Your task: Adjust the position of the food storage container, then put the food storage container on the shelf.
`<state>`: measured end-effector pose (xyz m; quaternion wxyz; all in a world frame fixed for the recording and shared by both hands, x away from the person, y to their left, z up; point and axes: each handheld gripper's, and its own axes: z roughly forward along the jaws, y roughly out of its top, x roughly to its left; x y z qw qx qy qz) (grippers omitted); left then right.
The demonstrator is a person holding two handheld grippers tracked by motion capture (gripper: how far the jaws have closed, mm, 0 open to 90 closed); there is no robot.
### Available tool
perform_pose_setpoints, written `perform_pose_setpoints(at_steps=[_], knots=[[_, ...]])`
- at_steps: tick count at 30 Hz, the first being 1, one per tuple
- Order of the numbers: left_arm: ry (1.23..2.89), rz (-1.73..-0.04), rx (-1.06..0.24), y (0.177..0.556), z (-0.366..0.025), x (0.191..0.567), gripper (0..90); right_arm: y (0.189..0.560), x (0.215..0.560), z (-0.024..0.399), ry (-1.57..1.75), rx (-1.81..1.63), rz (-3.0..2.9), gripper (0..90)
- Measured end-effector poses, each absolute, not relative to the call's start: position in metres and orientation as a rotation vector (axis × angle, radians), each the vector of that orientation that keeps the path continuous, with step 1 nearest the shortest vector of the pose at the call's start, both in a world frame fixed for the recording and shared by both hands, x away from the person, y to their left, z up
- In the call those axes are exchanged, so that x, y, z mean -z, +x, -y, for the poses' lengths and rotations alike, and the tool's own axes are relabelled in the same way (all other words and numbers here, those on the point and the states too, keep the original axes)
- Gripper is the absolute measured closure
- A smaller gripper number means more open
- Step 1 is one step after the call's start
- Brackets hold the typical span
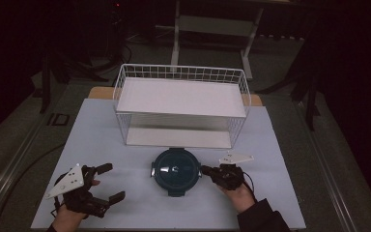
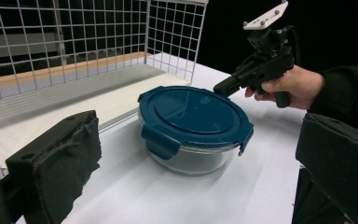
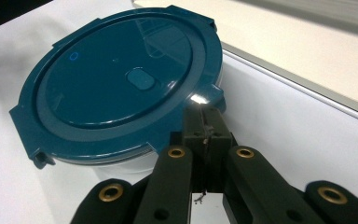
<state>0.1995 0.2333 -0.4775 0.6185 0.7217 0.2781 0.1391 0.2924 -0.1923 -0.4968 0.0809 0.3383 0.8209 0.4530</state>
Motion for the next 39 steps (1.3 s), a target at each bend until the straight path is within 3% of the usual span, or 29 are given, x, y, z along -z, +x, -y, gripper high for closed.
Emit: perform_pose_setpoints(at_steps=[9,17,19,21,23,28,32,39], knots=[[1.659,-0.638,-0.319,0.199,-0.234,0.477,0.1,0.288,0.495,0.189,0.974,-1.37,-2.448,89.9],[1.668,-0.635,-0.31,0.2,-0.231,0.478,0.1,0.283,0.482,0.198,0.926,-1.459,-2.399,74.5],[1.674,-0.633,-0.304,0.2,-0.23,0.477,0.1,0.28,0.476,0.2,0.905,-1.488,-2.374,63.6],[1.677,-0.625,-0.298,0.2,-0.228,0.475,0.1,0.275,0.469,0.202,0.884,-1.522,-2.348,43.9],[1.671,-0.623,-0.289,0.199,-0.227,0.473,0.1,0.274,0.468,0.202,0.876,-1.536,-2.339,39.7],[1.67,-0.603,-0.273,0.199,-0.222,0.463,0.1,0.268,0.462,0.201,0.808,-1.539,-2.311,14.2],[1.679,-0.588,-0.266,0.201,-0.218,0.453,0.1,0.267,0.456,0.202,0.771,-1.574,-2.316,10.6],[1.708,-0.561,-0.27,0.206,-0.211,0.44,0.1,0.261,0.439,0.206,0.726,-1.577,-2.226,14.1]])
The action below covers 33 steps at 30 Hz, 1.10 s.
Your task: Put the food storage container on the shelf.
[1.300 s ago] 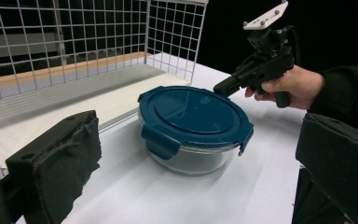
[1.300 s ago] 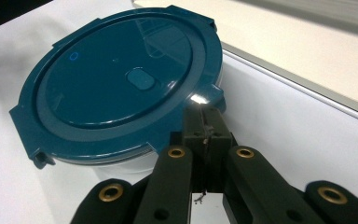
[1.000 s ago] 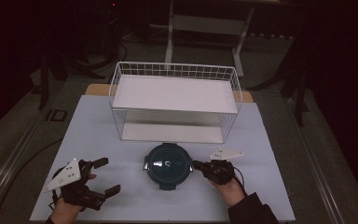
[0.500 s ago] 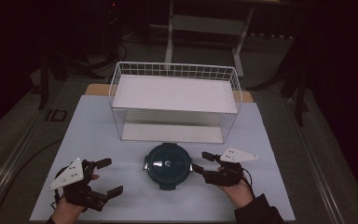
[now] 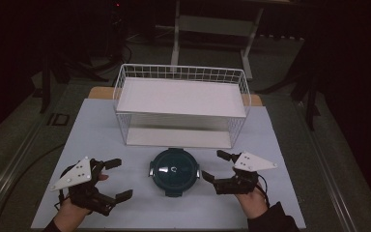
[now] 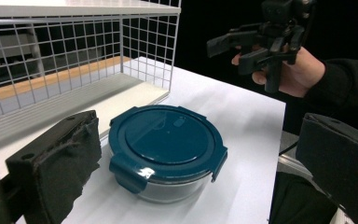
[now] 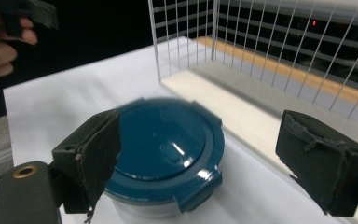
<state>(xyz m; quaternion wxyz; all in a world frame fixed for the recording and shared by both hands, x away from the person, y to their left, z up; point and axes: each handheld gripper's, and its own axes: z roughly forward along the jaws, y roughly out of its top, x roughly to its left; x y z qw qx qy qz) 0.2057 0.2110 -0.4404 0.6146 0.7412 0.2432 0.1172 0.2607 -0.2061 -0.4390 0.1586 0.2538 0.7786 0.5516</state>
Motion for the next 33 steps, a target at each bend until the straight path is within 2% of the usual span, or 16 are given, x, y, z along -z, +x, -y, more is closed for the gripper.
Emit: perform_pose_setpoints(at_steps=[8,15,25,27,33], knots=[[1.734,-0.538,-0.224,0.218,-0.196,0.424,0.1,0.255,0.429,0.206,0.645,-1.633,-2.19,19.9],[1.741,-0.561,-0.203,0.238,-0.184,0.416,0.1,0.254,0.429,0.205,0.684,-1.576,-2.19,18.7],[1.809,-0.732,-0.137,0.272,-0.168,0.429,0.2,0.253,0.429,0.209,0.747,-1.599,-2.173,11.1],[1.861,-0.846,-0.099,0.285,-0.164,0.44,0.2,0.254,0.431,0.208,0.746,-1.578,-2.197,10.8],[1.883,-0.975,0.039,0.302,-0.161,0.464,0.2,0.253,0.437,0.205,0.734,-1.588,-2.208,10.8]])
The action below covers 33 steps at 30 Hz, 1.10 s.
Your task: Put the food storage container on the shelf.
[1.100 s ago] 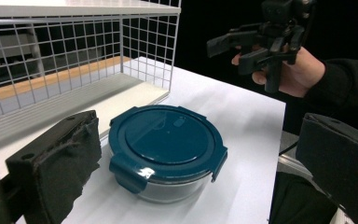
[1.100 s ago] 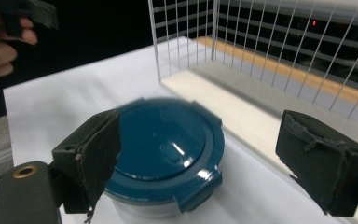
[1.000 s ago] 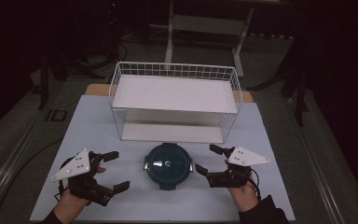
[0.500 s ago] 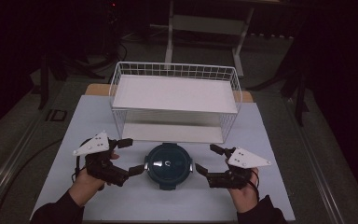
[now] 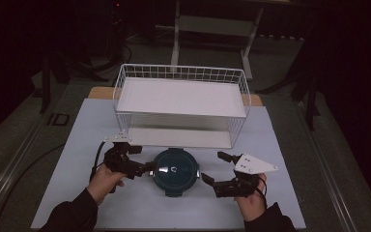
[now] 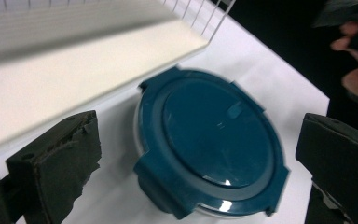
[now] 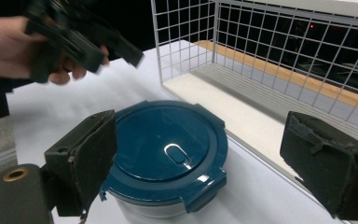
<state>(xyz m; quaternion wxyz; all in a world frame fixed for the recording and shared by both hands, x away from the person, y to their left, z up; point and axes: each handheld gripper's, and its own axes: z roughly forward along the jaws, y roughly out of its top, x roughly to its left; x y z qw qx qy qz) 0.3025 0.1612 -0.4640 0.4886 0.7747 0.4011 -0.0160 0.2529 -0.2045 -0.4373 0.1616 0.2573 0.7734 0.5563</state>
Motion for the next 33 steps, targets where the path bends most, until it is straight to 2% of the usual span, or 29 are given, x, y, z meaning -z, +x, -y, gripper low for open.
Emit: perform_pose_setpoints(at_steps=[3,7,8,10,12,14,15,16,18,27,33], knots=[[1.89,-1.023,0.137,0.308,-0.161,0.474,0.2,0.252,0.439,0.204,0.745,-1.579,-2.202,9.6],[1.917,-1.07,0.205,0.312,-0.161,0.481,0.2,0.251,0.44,0.201,0.765,-1.559,-2.192,9.6],[1.895,-1.103,0.285,0.316,-0.163,0.487,0.2,0.251,0.441,0.2,0.767,-1.545,-2.189,9.6],[1.89,-1.12,0.308,0.317,-0.164,0.489,0.2,0.251,0.442,0.2,0.764,-1.538,-2.198,9.6],[1.849,-1.187,0.415,0.324,-0.167,0.497,1.6,0.249,0.444,0.199,0.768,-1.532,-2.21,9.6],[1.827,-1.226,0.474,0.326,-0.168,0.502,6.2,0.249,0.444,0.198,0.766,-1.524,-2.215,9.7],[1.823,-1.245,0.478,0.327,-0.169,0.503,8.3,0.249,0.444,0.198,0.765,-1.523,-2.219,9.7],[1.815,-1.259,0.483,0.327,-0.17,0.505,14.3,0.249,0.444,0.197,0.77,-1.52,-2.224,9.6],[1.802,-1.285,0.507,0.328,-0.171,0.507,17.7,0.248,0.444,0.197,0.77,-1.519,-2.226,9.7],[1.777,-1.357,0.573,0.33,-0.17,0.513,42.9,0.25,0.446,0.198,0.783,-1.524,-2.238,9.9],[1.758,-1.345,0.614,0.331,-0.169,0.513,49.9,0.25,0.446,0.199,0.797,-1.524,-2.237,9.9]])
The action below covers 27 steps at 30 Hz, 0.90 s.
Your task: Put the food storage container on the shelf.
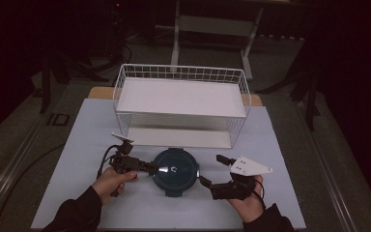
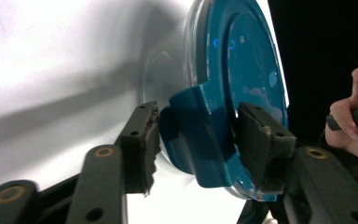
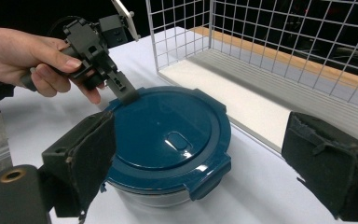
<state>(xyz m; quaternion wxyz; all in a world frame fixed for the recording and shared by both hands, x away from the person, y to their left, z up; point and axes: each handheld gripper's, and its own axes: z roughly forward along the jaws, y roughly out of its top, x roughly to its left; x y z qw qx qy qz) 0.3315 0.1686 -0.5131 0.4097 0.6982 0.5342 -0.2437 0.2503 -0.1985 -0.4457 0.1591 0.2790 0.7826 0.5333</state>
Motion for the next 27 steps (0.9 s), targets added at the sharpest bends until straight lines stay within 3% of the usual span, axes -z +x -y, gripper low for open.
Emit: perform_pose_setpoints(at_steps=[8,14,21,27], knots=[[1.722,-1.344,0.694,0.334,-0.172,0.519,51.8,0.254,0.448,0.2,0.848,-1.529,-2.254,10.0],[1.737,-1.329,0.664,0.329,-0.172,0.515,53.5,0.258,0.451,0.2,0.908,-1.53,-2.285,10.2],[1.769,-1.295,0.598,0.318,-0.17,0.509,54.2,0.276,0.469,0.203,1.142,-1.595,-2.381,16.0],[1.796,-1.241,0.526,0.308,-0.168,0.503,54.8,0.288,0.487,0.206,1.308,-1.621,-2.473,31.2]])
